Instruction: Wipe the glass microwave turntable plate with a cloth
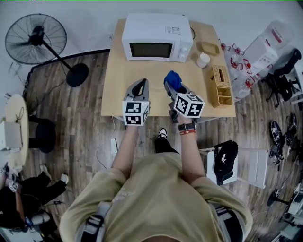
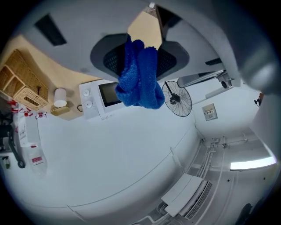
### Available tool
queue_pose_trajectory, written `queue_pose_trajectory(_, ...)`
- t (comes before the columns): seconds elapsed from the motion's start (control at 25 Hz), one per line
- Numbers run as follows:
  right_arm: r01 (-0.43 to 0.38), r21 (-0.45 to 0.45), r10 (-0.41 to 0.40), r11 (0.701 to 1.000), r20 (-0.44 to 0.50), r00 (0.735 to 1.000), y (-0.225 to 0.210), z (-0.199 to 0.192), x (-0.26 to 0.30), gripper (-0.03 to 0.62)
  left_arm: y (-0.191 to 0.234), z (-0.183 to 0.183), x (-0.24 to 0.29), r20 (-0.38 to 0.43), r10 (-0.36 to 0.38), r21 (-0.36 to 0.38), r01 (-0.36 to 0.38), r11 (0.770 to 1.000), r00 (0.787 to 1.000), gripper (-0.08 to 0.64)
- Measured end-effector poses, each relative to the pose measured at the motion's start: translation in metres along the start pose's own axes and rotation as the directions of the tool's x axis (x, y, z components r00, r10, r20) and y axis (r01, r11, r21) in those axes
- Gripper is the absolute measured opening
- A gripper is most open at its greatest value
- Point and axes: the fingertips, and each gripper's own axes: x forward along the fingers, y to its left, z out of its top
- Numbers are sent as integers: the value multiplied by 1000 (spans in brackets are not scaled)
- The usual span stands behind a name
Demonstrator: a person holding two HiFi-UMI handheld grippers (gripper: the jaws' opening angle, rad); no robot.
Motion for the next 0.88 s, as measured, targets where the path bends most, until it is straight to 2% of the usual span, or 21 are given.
queue_pose_trajectory(0.32,-36,5,36,999,-46,998,-51,31,47,163,2,2,75,-29,27,-12,-27,1000,999,12)
queue_pose_trajectory(0.6,-75,36,79,997,-118,990,-95,49,95,164,10,5,134,-20,80,-4,-80,997,997,12)
queue_pose_trajectory(0.88,-100,106,118,989,-185,976,-125,34,128,164,24,-15,162,-19,116,-12,-116,993,993,12)
